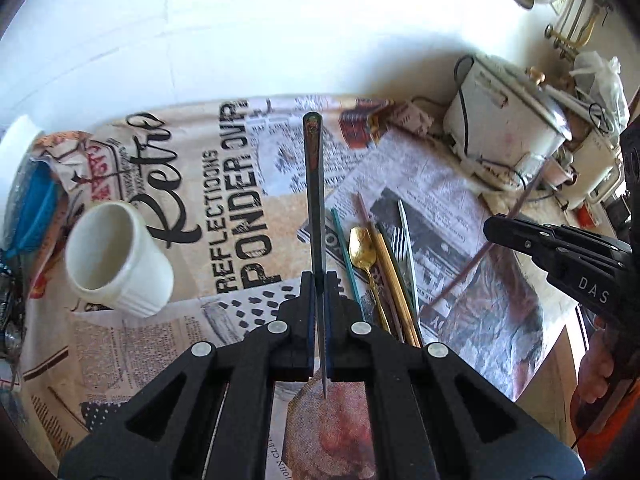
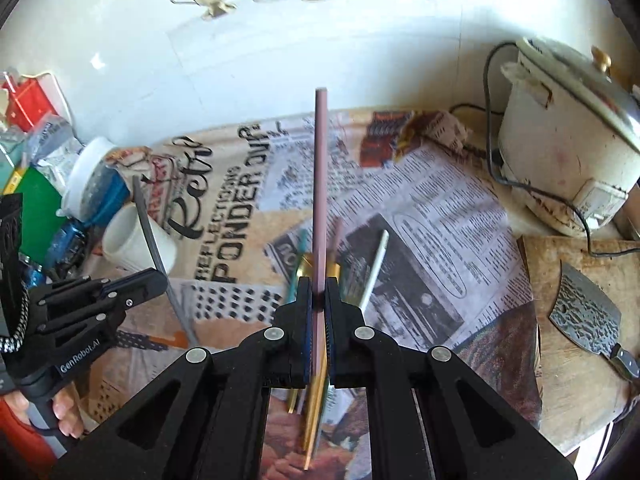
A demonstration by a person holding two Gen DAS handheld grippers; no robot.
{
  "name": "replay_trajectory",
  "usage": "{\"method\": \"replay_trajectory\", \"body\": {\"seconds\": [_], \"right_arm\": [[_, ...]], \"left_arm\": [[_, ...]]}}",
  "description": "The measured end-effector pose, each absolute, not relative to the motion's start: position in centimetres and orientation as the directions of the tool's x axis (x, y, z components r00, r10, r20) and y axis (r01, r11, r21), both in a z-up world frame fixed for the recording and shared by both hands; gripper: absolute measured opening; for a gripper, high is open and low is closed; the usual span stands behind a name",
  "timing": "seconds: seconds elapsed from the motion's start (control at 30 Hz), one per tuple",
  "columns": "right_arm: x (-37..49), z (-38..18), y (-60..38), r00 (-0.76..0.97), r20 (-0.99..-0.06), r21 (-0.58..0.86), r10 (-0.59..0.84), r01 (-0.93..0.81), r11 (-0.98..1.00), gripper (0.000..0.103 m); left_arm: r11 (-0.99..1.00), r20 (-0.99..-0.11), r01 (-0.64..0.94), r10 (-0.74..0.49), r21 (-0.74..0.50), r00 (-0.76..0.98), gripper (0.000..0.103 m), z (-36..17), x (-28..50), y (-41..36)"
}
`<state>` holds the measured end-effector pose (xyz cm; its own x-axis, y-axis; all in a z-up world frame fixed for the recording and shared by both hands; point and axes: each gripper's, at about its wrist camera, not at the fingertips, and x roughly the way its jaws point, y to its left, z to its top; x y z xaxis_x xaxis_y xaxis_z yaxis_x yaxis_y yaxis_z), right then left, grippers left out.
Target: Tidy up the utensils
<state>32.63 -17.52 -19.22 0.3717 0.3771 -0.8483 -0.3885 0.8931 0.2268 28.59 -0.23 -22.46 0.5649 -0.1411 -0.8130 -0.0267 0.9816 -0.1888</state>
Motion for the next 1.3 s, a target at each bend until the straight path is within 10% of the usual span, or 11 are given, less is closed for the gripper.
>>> {"method": "replay_trajectory", "body": {"seconds": [0.9, 1.3], "right_arm": [[33.5, -9.7, -6.9, 0.441, -0.670, 0.289, 0.598, -0.587, 0.756, 0.005], [35.1, -11.1, -6.0, 0.406, -0.690, 0.304, 0.600, -0.590, 0.748, 0.005]], "left_arm": [[0.958, -0.592, -0.220, 0.070, -0.184, 0.803, 0.000, -11.4, 24.2, 9.7], [0.957, -0.775, -0.203, -0.032, -0.205, 0.631, 0.010, -18.9, 26.8, 10.7]]}}
